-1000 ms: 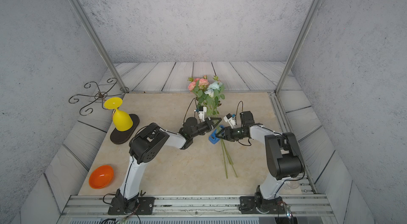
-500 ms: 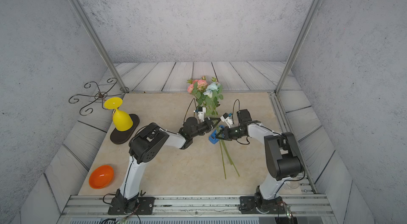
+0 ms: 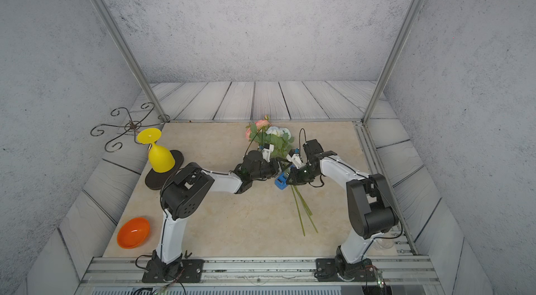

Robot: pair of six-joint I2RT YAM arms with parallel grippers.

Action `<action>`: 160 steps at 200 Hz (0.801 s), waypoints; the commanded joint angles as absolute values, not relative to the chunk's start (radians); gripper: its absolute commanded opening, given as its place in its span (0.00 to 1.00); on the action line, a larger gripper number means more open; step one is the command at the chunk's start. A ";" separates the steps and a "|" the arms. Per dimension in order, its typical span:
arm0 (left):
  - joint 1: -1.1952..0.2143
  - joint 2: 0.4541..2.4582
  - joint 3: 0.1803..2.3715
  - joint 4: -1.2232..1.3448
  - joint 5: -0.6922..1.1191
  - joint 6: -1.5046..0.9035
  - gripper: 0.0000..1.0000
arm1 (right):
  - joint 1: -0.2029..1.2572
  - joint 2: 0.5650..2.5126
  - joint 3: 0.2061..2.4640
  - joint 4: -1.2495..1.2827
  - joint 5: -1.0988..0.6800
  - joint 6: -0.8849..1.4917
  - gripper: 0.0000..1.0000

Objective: Wrap bouquets with tape
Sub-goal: Wrap the tape around the bouquet.

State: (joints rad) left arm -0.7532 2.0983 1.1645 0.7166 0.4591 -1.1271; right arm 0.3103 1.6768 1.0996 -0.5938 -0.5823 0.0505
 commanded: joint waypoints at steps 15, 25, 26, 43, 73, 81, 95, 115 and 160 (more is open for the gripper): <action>-0.760 2.047 1.250 0.437 0.520 -1.051 0.46 | 0.356 1.658 1.148 -0.644 -0.448 -0.003 0.00; -0.762 2.057 1.271 0.397 0.520 -1.058 0.44 | 0.368 1.660 1.154 -0.649 -0.433 -0.006 0.00; -0.761 2.058 1.273 0.396 0.520 -1.058 0.44 | 0.370 1.661 1.155 -0.650 -0.432 -0.006 0.00; -0.765 2.068 1.293 0.383 0.504 -1.071 0.41 | 0.388 1.650 1.151 -0.642 -0.411 -0.012 0.00; -0.766 2.093 1.357 0.359 0.489 -1.068 0.26 | 0.415 1.640 1.141 -0.638 -0.377 -0.029 0.00; -0.767 2.104 1.369 0.366 0.489 -1.078 0.18 | 0.415 1.637 1.134 -0.628 -0.369 -0.028 0.00; -0.768 2.121 1.370 0.395 0.489 -1.115 0.02 | 0.417 1.633 1.133 -0.623 -0.354 -0.028 0.00; -0.774 2.114 1.355 0.398 0.481 -1.117 0.00 | 0.419 1.632 1.135 -0.627 -0.337 -0.031 0.00; -0.776 2.082 1.299 0.464 0.441 -1.125 0.00 | 0.400 1.610 1.062 -0.555 -0.409 0.058 0.38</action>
